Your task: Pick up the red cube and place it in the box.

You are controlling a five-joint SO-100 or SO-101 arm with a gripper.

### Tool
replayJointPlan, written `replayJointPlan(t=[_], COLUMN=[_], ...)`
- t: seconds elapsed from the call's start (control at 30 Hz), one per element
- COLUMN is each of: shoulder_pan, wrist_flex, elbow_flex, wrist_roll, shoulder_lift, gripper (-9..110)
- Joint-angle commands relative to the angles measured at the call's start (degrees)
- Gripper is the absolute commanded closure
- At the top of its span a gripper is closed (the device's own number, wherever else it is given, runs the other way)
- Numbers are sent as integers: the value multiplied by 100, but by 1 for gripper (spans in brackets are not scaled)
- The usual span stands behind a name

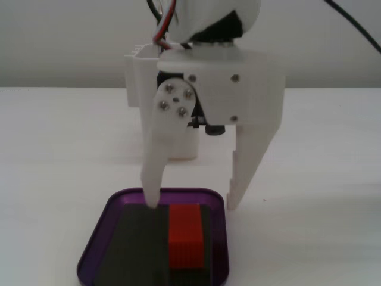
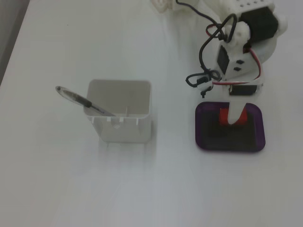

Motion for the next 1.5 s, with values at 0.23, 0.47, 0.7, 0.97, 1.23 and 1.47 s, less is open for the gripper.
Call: replayJointPlan(t=[0.23,0.47,0.7,0.97,1.23,1.47], shoulder_pan=[62,79,554,1626,1802,1802], wrist_flex=[237,220,9,-738,-1468,-2813], elbow_flex=[571,3349,5432,7444,9598,11672], wrist_roll=[-334,-360,-483,-984,-1037,-1099], shoulder_lift=[2646,4676,6636,8481,10055,11479], gripper=[77,77,77,77,77,77])
